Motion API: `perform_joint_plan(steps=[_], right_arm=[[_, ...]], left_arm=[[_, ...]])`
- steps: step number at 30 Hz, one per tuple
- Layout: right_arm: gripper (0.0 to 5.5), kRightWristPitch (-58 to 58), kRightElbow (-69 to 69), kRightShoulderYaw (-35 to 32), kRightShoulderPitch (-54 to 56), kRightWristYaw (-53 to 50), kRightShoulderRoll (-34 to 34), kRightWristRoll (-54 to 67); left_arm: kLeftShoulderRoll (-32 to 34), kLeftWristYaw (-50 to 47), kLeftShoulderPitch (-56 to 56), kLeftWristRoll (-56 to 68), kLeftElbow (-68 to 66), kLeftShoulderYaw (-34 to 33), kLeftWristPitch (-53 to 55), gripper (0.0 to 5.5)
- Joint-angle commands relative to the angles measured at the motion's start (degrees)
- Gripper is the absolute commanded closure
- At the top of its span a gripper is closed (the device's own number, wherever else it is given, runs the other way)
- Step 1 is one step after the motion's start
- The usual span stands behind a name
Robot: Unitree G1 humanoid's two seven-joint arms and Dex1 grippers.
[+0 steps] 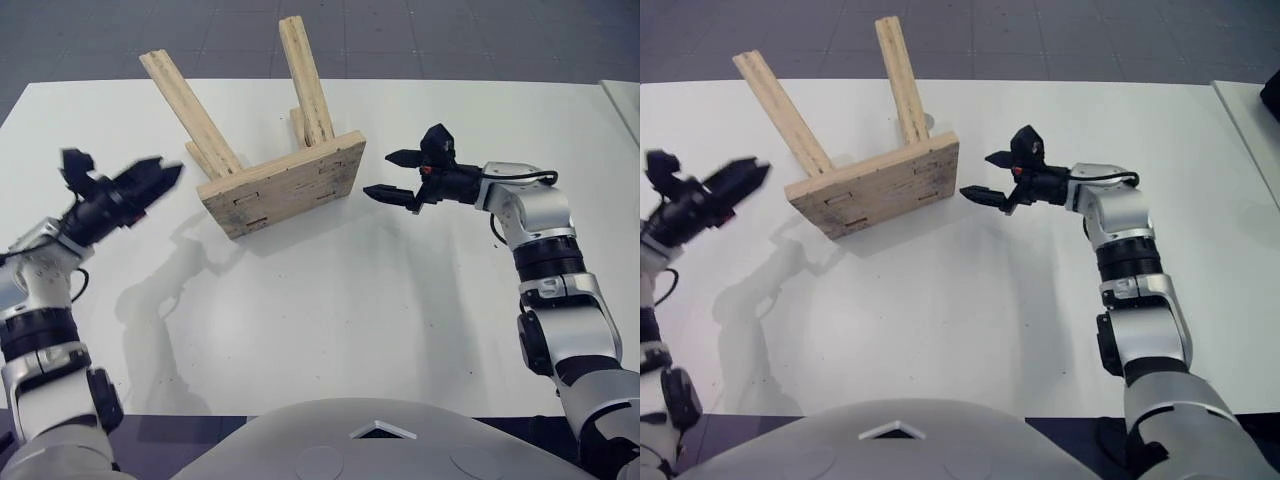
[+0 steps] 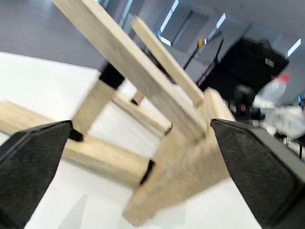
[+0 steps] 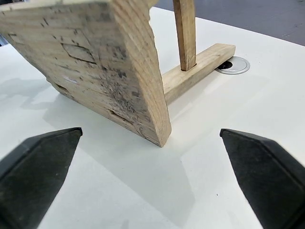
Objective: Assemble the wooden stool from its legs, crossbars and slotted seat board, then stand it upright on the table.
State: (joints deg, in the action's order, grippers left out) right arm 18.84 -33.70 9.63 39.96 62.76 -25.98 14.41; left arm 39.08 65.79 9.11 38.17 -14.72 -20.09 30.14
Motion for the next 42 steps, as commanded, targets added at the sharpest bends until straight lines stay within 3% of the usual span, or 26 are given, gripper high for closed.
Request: perform_joint_plan(steps=[1, 8, 16, 23, 36, 42], right_arm=[[0.12, -7.5, -11.5, 1.9, 6.3, 0.9, 2.9, -4.9], [0.12, -13.6, -21.1, 1.4, 10.0, 1.6, 5.5, -8.2], [0.12, -15.0, -23.8, -0.5, 10.9, 2.3, 5.6, -9.1], [0.1, -14.6, -20.6, -1.5, 7.8, 4.1, 3.2, -9.1], [0.1, -7.0, -1.9, -3.2, -2.9, 7.7, -1.6, -5.9], [0.1, -1.5, 12.1, -4.9, -10.0, 7.8, -5.2, -2.7]], left_arm=[[2.4, 4.1, -3.0, -5.0, 3.9, 4.4, -6.0, 0.1], [2.8, 6.4, -3.6, -6.7, 6.0, 6.9, -9.2, 0.1], [-2.7, 0.9, -4.3, -9.2, 12.0, 12.9, -10.0, 0.1], [-1.9, 0.0, -3.0, -11.4, 9.3, 14.4, -11.1, 1.2], [-1.7, 9.6, 5.4, -11.9, 1.8, 20.0, -11.3, 3.33], [-1.2, 18.1, 6.8, -12.7, 0.1, 24.3, -14.3, 3.57]])
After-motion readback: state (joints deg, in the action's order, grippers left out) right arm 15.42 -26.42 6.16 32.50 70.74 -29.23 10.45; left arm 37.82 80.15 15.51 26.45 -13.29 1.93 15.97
